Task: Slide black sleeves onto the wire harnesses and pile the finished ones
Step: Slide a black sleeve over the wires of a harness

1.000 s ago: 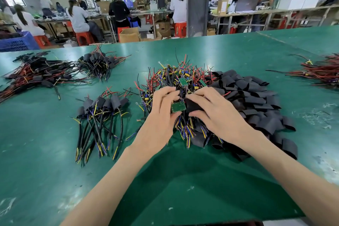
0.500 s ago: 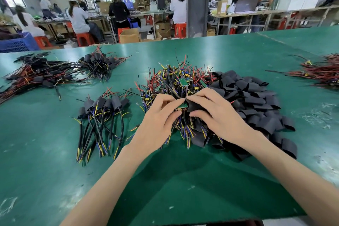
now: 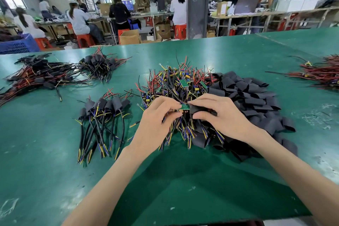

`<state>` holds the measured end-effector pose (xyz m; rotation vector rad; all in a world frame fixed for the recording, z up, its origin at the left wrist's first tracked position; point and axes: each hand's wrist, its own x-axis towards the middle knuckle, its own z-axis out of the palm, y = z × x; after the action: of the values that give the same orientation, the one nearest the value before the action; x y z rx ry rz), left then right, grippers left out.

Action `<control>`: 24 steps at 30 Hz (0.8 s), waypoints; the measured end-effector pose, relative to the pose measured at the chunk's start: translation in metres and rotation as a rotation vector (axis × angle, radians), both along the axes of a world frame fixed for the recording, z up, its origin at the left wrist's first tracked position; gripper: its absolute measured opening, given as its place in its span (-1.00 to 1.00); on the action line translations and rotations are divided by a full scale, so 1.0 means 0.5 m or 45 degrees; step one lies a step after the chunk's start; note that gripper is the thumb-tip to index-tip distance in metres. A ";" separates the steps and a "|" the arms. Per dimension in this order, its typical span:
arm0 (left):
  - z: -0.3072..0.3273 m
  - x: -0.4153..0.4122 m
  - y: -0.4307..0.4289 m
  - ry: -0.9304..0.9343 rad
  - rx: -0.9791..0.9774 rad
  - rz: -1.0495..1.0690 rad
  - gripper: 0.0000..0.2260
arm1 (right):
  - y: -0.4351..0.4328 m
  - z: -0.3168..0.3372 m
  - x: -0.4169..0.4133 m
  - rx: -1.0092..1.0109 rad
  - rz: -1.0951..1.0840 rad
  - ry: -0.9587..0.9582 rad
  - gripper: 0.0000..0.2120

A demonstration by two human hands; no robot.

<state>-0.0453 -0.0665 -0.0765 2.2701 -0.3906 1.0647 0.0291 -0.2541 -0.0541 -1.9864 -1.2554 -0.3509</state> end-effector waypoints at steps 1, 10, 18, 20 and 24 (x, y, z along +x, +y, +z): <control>0.000 0.001 0.000 -0.008 -0.005 -0.004 -0.88 | -0.001 0.002 -0.001 0.016 0.008 0.037 -0.73; 0.007 -0.004 0.001 -0.069 0.050 -0.007 -0.89 | -0.005 -0.002 0.006 0.044 0.148 0.458 -0.75; 0.009 -0.011 -0.005 0.001 -0.032 -0.019 -0.87 | -0.002 -0.006 0.009 0.123 0.127 0.479 -0.73; 0.009 -0.011 -0.004 0.007 -0.062 -0.016 -0.87 | 0.000 -0.005 0.004 0.129 0.084 0.356 -0.70; 0.008 -0.011 -0.004 0.003 -0.044 -0.031 -0.89 | 0.006 -0.005 -0.005 0.151 0.012 0.025 -0.67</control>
<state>-0.0507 -0.0683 -0.0723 2.2304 -0.3950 1.0481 0.0263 -0.2510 -0.0565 -1.8788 -1.2031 -0.3912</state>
